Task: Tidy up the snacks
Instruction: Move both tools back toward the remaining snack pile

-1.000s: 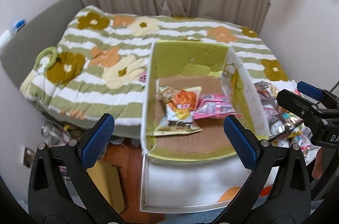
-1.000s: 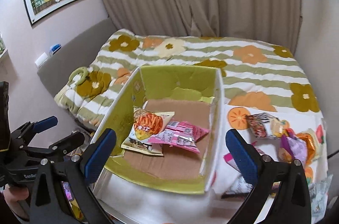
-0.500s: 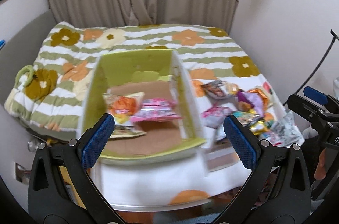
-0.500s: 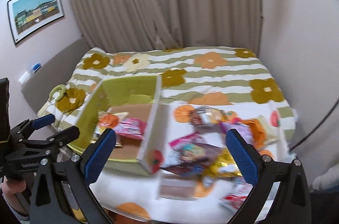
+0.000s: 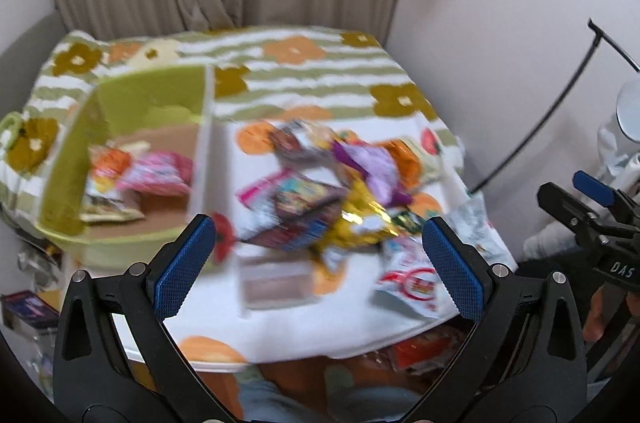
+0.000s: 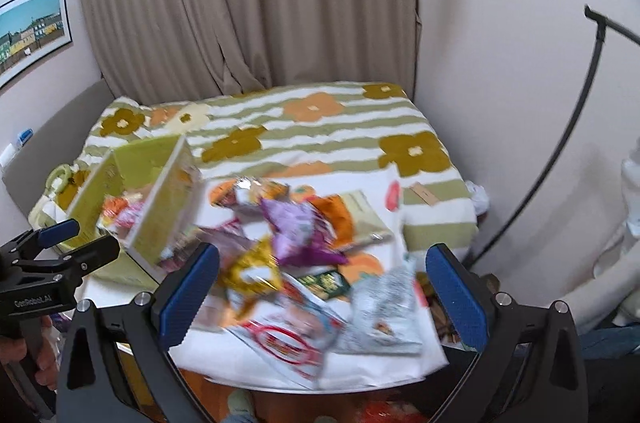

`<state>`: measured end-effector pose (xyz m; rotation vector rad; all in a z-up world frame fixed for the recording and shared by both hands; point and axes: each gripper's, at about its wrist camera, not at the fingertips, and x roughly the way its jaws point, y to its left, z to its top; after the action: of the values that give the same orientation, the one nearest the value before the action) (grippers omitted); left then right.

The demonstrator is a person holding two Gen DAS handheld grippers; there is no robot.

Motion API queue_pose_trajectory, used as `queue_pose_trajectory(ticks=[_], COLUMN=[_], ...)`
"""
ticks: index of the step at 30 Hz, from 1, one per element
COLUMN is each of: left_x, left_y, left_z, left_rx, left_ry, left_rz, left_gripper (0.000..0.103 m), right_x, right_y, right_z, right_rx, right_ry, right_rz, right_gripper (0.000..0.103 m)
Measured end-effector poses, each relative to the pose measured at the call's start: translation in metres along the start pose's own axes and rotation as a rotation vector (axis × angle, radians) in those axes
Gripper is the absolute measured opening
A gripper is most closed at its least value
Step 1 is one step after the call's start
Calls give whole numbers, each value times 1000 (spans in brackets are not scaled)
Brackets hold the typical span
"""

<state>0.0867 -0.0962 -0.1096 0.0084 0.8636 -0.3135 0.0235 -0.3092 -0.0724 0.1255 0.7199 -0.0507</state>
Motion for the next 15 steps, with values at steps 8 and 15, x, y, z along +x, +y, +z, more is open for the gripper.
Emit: queue_pose_trajectory(ticks=[8, 15], left_x=[81, 137], left_y=[-51, -74], left_z=[-41, -67], left_rx=[33, 81], left_ry=[153, 217], left_rz=[-108, -149], left_gripper=[102, 102], right_x=[37, 74], right_y=[-43, -60], right_z=[-33, -57], right_rx=[4, 28], right_ry=[80, 125], right_rz=[3, 3], right_gripper=[103, 103])
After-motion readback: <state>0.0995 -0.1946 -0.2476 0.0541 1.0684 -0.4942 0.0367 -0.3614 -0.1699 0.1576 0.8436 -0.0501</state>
